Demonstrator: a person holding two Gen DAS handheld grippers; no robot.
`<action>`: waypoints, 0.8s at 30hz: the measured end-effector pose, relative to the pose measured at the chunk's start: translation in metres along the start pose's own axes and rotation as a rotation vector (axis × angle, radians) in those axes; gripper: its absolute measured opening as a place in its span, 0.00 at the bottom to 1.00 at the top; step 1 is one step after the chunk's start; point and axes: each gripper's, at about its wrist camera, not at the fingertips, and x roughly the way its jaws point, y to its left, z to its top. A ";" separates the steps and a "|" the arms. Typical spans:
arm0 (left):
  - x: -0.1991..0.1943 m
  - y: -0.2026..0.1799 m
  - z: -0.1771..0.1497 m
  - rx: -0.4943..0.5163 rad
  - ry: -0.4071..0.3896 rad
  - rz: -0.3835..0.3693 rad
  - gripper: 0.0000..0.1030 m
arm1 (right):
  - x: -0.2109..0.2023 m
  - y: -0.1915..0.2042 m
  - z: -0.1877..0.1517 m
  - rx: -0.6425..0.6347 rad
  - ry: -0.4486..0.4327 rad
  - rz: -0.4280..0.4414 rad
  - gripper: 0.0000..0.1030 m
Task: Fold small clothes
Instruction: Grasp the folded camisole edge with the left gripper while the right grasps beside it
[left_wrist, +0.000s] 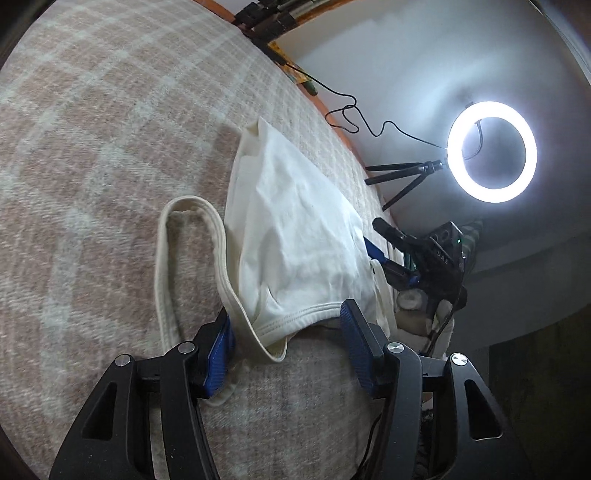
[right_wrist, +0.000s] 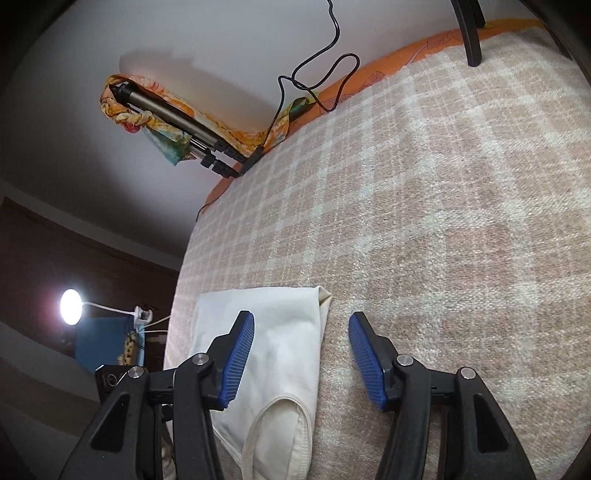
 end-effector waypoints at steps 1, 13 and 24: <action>0.001 0.000 0.002 -0.009 -0.002 -0.006 0.53 | 0.002 0.001 0.000 -0.004 0.004 0.001 0.53; 0.006 -0.014 0.004 0.034 -0.015 0.040 0.34 | 0.012 0.008 -0.001 -0.001 0.001 0.019 0.36; 0.014 -0.025 0.000 0.112 -0.035 0.108 0.16 | 0.020 0.024 -0.002 -0.045 0.007 -0.062 0.12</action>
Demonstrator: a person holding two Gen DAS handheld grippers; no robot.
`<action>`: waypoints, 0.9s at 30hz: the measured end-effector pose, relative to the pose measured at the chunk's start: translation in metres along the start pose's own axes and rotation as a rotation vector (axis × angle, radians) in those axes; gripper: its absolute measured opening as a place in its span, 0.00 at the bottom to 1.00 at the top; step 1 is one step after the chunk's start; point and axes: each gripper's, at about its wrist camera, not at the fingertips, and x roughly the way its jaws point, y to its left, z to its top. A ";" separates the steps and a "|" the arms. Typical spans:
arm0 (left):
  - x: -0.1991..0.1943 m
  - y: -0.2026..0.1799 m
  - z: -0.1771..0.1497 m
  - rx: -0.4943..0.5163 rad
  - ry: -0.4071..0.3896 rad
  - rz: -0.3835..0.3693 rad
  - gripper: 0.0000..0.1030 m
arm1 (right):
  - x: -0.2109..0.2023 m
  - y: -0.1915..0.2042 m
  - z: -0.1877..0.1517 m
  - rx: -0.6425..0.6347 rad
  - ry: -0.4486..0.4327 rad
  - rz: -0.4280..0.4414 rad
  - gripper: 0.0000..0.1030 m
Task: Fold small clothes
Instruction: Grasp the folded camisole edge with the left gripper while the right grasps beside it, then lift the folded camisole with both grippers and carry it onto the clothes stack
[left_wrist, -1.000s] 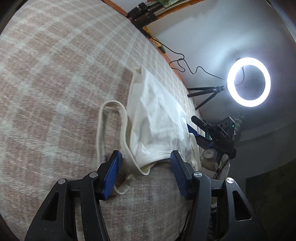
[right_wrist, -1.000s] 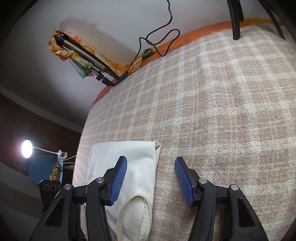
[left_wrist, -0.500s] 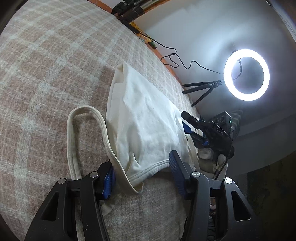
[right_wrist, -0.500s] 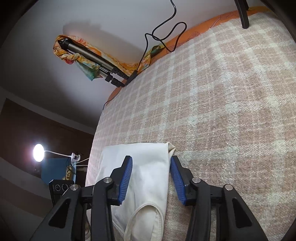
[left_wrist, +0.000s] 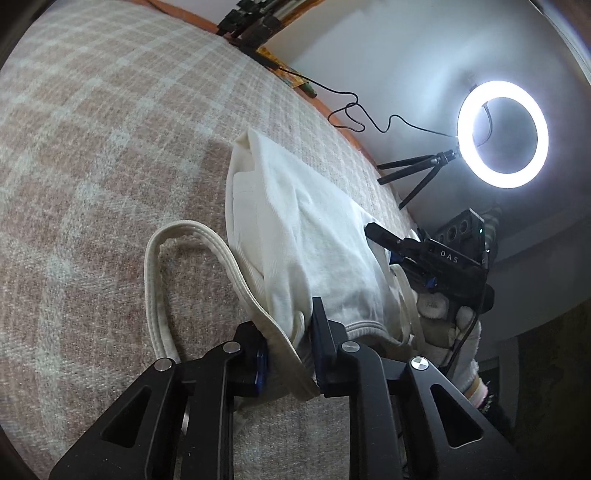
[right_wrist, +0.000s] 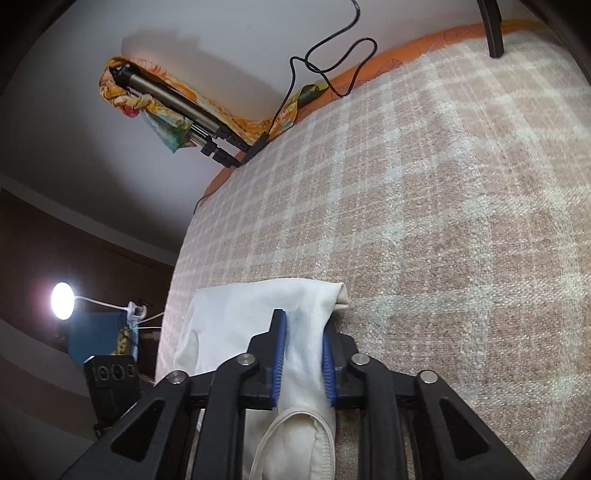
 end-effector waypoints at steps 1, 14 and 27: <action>0.000 -0.002 0.000 0.010 -0.002 0.003 0.15 | 0.000 0.003 0.000 -0.009 -0.003 -0.006 0.10; 0.003 -0.036 -0.004 0.112 -0.027 0.005 0.12 | -0.025 0.027 0.000 -0.092 -0.064 -0.040 0.07; 0.021 -0.094 -0.001 0.248 -0.018 -0.069 0.11 | -0.100 0.027 -0.007 -0.095 -0.175 -0.086 0.06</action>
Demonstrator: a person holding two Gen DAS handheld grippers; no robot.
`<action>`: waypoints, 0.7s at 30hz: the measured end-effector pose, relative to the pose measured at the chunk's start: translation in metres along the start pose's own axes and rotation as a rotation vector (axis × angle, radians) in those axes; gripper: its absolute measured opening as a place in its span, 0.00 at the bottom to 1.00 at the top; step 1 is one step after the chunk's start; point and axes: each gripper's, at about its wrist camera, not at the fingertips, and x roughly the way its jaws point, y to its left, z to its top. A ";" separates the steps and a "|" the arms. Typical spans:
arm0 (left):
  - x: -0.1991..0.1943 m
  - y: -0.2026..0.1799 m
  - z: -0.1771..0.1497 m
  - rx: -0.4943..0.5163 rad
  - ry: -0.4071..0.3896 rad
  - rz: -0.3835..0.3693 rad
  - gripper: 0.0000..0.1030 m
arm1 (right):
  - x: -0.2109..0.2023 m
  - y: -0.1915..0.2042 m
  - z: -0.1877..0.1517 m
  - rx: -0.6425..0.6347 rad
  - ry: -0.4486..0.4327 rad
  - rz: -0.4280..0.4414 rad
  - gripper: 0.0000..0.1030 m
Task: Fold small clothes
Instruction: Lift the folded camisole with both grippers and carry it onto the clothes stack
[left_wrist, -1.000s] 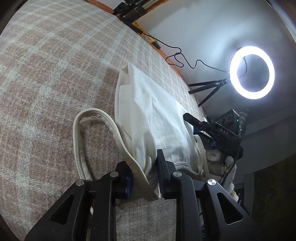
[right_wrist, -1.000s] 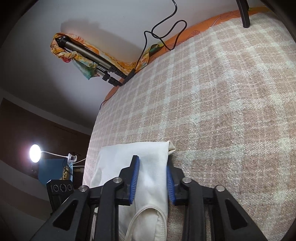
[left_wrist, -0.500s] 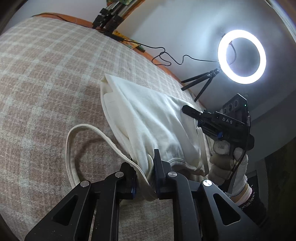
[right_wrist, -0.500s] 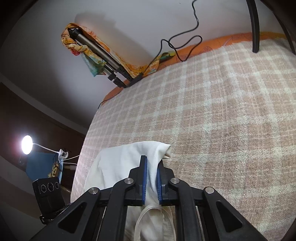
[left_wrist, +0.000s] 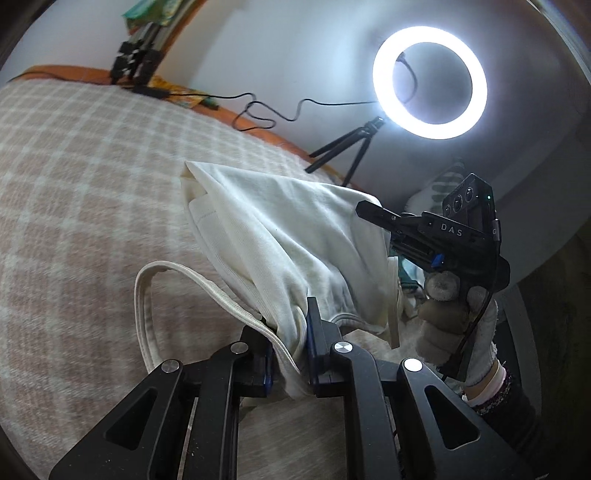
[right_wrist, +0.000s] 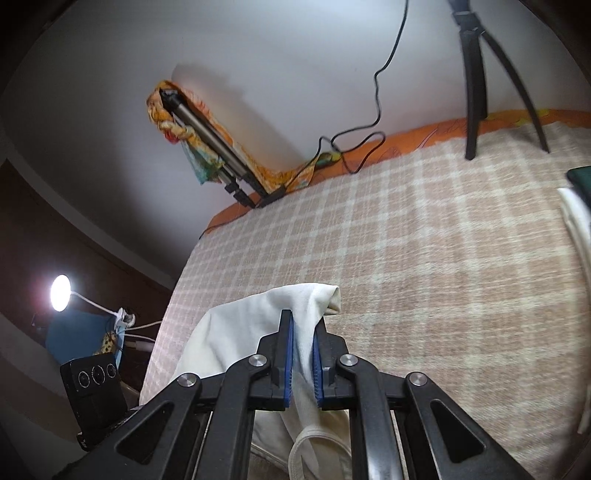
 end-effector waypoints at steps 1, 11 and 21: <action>0.002 -0.006 0.001 0.012 0.000 -0.009 0.11 | -0.008 -0.001 0.001 -0.004 -0.010 -0.009 0.06; 0.056 -0.065 0.009 0.091 0.023 -0.123 0.11 | -0.094 -0.041 0.011 0.009 -0.082 -0.093 0.06; 0.112 -0.137 0.025 0.205 0.050 -0.175 0.11 | -0.167 -0.101 0.034 0.042 -0.162 -0.175 0.06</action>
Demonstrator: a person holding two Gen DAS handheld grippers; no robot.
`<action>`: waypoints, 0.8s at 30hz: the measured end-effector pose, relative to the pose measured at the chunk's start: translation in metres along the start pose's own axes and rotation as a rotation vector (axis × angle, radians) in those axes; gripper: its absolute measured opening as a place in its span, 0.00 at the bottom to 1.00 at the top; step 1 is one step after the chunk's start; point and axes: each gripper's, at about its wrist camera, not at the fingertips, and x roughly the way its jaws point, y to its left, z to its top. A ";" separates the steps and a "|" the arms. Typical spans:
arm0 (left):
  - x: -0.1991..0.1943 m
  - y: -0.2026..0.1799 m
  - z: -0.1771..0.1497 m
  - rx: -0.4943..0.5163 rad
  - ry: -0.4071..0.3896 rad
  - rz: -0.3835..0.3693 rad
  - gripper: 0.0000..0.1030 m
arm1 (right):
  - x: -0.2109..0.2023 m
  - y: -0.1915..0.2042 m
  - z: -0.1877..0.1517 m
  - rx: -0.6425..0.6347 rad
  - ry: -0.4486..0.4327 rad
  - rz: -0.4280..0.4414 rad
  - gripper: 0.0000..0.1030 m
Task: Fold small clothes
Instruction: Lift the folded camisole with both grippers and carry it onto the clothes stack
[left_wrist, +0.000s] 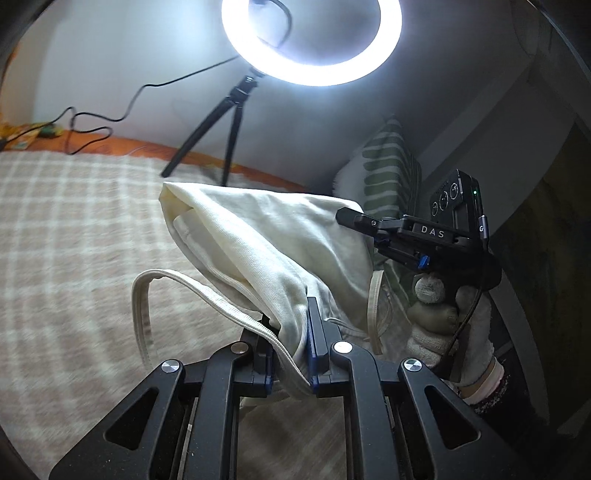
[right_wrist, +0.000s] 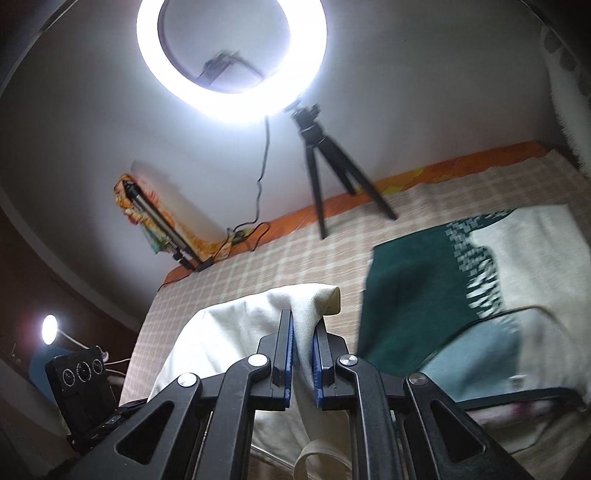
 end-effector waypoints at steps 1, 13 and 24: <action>0.007 -0.005 0.002 0.007 0.003 -0.004 0.11 | -0.004 -0.005 0.004 -0.001 -0.004 -0.009 0.06; 0.090 -0.046 0.019 0.115 0.062 0.008 0.11 | -0.028 -0.071 0.048 -0.034 -0.032 -0.139 0.06; 0.140 -0.055 0.012 0.167 0.122 0.079 0.11 | -0.014 -0.139 0.068 -0.007 -0.018 -0.196 0.06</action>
